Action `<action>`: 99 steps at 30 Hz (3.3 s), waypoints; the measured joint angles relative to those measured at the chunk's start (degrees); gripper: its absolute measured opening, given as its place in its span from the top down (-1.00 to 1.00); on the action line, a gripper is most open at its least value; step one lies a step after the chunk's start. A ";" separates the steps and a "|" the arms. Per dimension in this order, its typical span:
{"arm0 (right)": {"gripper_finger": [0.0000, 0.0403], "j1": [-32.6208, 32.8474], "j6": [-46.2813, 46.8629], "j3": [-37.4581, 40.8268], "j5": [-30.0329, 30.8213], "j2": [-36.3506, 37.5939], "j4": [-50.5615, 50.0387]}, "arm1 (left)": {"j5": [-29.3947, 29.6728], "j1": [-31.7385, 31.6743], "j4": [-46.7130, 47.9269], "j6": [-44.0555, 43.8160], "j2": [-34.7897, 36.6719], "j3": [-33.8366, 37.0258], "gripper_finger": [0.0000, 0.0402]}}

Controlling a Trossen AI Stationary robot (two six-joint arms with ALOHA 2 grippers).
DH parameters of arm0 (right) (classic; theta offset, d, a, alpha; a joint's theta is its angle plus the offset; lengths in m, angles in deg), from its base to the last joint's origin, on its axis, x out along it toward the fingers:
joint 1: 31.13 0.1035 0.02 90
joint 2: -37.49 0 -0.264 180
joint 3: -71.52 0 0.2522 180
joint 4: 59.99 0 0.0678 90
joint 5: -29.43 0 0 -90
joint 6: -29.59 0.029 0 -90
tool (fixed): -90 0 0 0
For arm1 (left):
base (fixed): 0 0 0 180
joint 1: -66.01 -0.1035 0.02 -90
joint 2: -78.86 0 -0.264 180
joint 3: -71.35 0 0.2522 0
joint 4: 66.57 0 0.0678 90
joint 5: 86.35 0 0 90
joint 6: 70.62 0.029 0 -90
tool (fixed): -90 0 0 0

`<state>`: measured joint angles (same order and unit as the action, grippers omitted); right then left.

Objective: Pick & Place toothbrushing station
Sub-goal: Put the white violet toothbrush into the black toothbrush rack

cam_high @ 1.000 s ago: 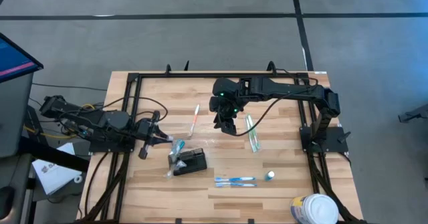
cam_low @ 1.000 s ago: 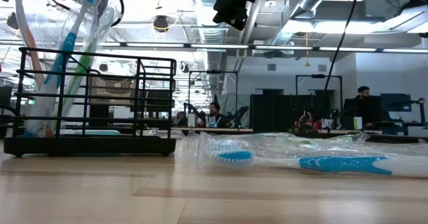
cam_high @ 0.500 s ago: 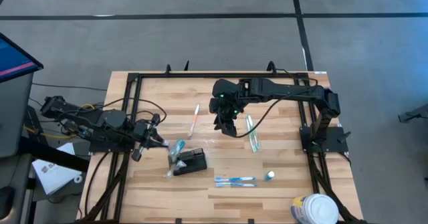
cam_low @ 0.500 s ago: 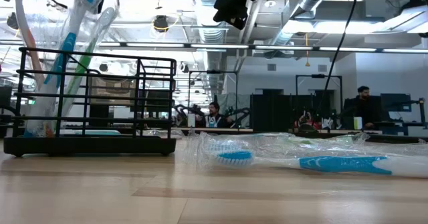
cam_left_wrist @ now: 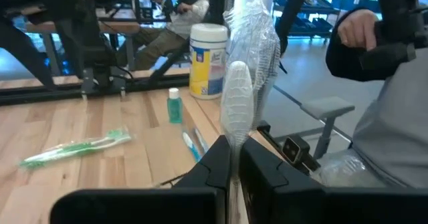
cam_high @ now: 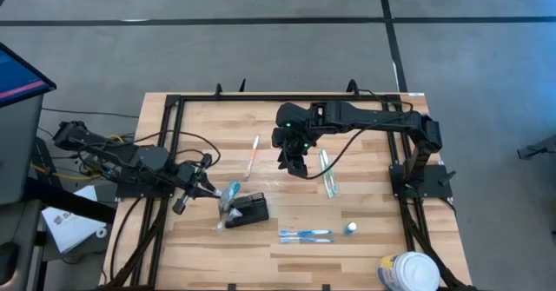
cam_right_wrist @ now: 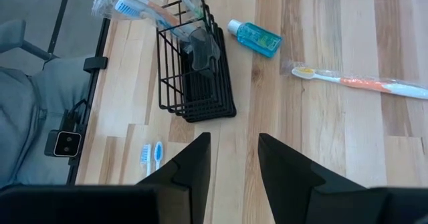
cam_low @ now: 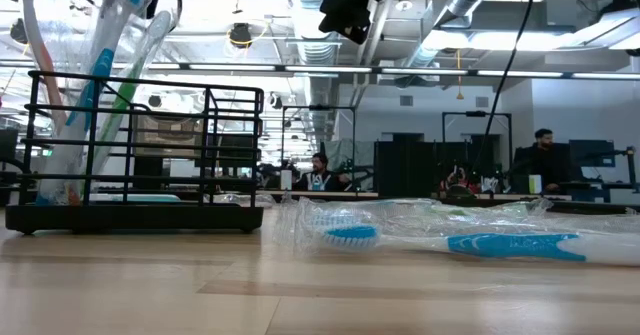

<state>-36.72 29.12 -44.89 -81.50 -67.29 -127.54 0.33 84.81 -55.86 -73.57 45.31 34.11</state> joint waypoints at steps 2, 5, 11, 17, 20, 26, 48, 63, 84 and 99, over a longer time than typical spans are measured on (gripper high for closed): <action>0.42 0.00 0.00 0.00 0.00 0.00 -0.06 | 0.03 0.50 -0.32 0.51 -0.37 0.07 0.96; 0.42 0.00 0.02 0.00 0.01 0.00 -0.11 | 0.03 1.41 -3.98 2.10 -0.41 1.81 0.96; 0.42 0.41 0.00 0.00 0.00 0.00 -0.22 | 0.12 1.73 -9.72 2.67 -0.23 6.49 0.96; 0.42 0.76 -0.13 0.00 0.00 0.00 -0.22 | 0.26 1.73 -13.72 2.51 -0.25 9.54 0.96; 0.42 0.73 -0.13 0.00 0.00 0.00 -0.22 | 0.06 1.73 -14.09 2.42 -0.25 10.59 0.96; 0.42 0.70 -0.12 0.00 0.00 0.00 -0.21 | 0.06 1.75 -15.79 0.93 -0.25 13.42 0.96; 0.42 0.70 -0.13 0.00 0.00 0.00 -0.06 | 0.69 1.75 -26.74 -1.45 -0.25 22.88 0.95; 0.42 0.70 -0.12 0.00 0.01 0.00 -0.12 | 1.80 1.75 -27.03 -2.09 -0.26 22.99 0.77; 0.42 0.70 0.02 0.00 0.01 0.00 -0.17 | 1.57 1.75 -27.03 -2.48 -0.25 22.99 0.77; 0.42 0.70 0.02 0.00 0.00 -0.01 -0.15 | 3.35 1.69 -27.08 -2.01 -0.25 23.02 0.40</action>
<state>-36.02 29.14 -44.89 -81.50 -67.30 -127.69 3.68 86.50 -82.95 -75.58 45.05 57.12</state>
